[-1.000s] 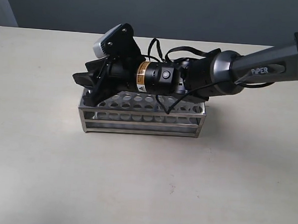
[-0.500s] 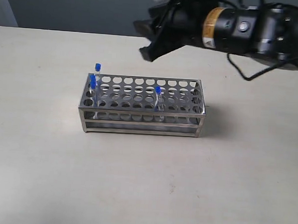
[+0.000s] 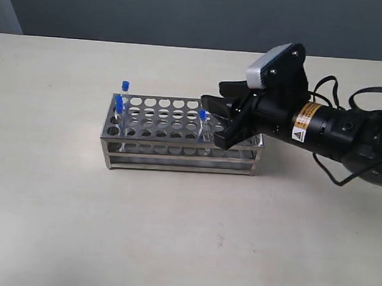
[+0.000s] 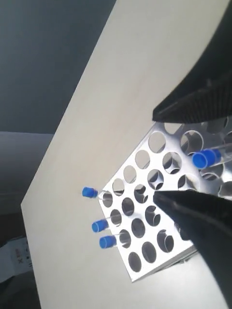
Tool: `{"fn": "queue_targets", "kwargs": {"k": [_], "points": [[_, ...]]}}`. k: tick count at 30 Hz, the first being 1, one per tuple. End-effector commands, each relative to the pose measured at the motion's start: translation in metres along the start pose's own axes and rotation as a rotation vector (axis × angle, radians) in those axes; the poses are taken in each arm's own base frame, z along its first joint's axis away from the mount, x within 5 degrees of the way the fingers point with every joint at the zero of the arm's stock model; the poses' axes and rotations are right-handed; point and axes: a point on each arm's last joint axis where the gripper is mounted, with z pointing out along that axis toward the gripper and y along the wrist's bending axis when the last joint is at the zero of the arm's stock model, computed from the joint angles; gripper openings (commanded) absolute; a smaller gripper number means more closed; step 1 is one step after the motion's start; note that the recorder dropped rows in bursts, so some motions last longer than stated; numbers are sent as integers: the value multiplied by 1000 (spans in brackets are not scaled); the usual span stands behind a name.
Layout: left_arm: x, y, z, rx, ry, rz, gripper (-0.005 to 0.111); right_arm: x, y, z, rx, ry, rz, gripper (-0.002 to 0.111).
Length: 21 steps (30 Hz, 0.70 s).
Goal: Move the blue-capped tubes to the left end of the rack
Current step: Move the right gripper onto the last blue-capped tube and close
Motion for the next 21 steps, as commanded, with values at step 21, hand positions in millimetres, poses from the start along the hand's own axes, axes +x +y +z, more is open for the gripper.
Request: {"fn": "queue_targets", "kwargs": {"k": [21], "points": [[1,-1,0,8,-2,-4,0,54,-17,46,-14,21,152,26]]}}
